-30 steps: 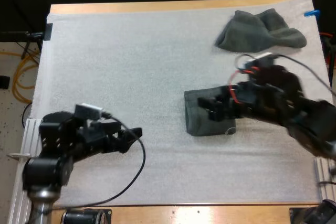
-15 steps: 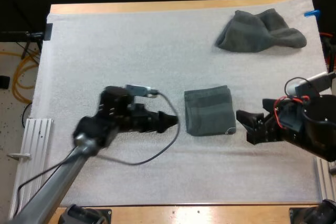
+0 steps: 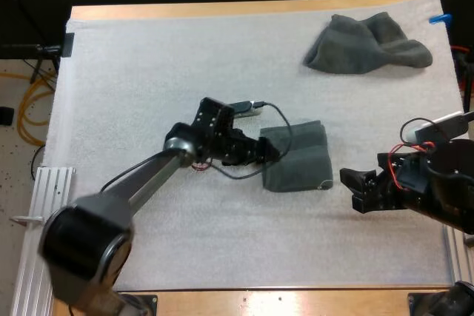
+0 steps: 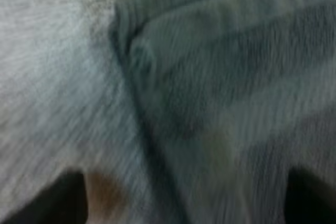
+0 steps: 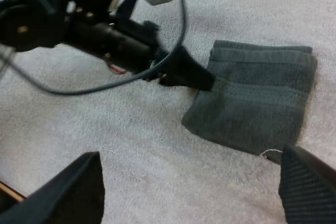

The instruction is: Pick towel from pile fold and stack

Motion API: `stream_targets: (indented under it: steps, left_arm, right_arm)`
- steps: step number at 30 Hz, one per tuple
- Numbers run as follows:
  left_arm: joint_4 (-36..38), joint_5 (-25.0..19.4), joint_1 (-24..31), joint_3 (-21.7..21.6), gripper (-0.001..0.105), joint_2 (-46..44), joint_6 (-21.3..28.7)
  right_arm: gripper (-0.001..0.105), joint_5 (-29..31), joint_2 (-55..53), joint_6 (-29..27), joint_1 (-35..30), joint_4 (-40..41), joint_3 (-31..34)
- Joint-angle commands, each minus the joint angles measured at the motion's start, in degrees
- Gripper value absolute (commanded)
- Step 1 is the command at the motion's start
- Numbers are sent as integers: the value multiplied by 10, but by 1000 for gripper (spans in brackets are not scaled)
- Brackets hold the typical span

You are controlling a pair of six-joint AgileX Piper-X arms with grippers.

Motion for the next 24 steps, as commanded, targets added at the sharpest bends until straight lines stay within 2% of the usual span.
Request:
stream_targets:
  steps: [1,10,14,18,24]
  left_arm:
    - [-2,17,-3,-12,73,8,-14]
    - [-2,56,-10,-30,73,41,-83]
    - [-4,42,-41,-33,73,43,-112]
    - [3,7,-80,-49,73,53,-137]
    - [8,-14,-91,-60,69,59,-139]
  right_arm:
    - [67,4,-3,-7,-1,7,-5]
    - [67,4,-3,-31,-1,15,-5]
    - [67,4,-3,-31,-1,15,-5]
    - [67,4,-3,-31,-1,15,-5]
    - [67,4,-13,-31,-1,16,-5]
